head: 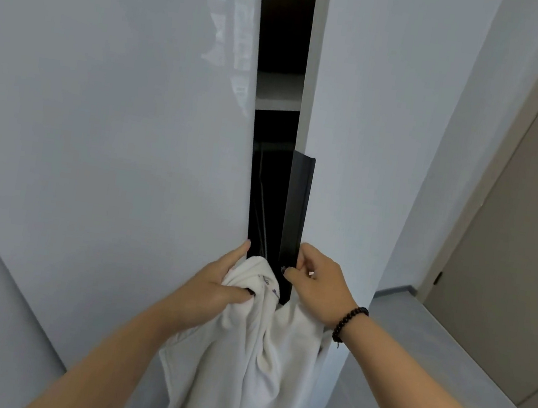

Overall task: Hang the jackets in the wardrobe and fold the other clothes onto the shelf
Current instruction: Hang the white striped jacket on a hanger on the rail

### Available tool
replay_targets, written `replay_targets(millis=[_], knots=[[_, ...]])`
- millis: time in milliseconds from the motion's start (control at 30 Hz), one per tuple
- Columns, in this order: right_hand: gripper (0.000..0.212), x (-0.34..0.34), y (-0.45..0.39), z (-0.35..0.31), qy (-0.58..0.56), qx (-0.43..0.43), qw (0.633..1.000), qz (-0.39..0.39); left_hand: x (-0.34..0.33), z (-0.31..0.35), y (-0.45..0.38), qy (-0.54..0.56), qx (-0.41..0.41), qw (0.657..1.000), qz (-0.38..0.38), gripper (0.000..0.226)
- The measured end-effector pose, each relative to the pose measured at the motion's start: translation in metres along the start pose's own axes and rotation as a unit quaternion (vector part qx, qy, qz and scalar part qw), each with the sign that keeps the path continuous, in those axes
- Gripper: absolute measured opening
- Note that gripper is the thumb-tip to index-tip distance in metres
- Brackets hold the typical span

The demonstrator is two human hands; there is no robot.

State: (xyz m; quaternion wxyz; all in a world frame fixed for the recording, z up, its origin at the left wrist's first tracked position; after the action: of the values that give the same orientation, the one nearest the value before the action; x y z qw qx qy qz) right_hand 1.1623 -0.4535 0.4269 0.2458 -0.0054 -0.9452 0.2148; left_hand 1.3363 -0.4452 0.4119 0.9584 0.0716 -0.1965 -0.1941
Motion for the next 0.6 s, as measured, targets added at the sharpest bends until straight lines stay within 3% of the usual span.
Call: replay_targets(millis=[333, 600], knots=[[0.038, 0.065, 0.065, 0.003, -0.066, 0.030, 0.997, 0.009, -0.102, 0.038, 0.022, -0.007, -0.026, 0.997, -0.072, 0.068], [0.046, 0.140, 0.116, 0.015, -0.023, 0.048, 0.997, 0.059, -0.181, 0.060, 0.040, -0.039, -0.033, 0.992, -0.118, 0.061]])
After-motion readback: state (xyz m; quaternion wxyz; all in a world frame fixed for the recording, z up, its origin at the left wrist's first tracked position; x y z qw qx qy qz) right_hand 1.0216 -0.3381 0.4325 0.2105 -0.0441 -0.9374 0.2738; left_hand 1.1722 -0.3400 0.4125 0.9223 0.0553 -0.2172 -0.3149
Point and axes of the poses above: each hand's wrist, its own y-axis away from the middle knuckle, its own x-axis out of the back of the hand, z = x × y, the point moved 8 cm from there along -y, towards the middle knuckle, and after that the axes turned 9 degrees about x, right-handed, at the moved point
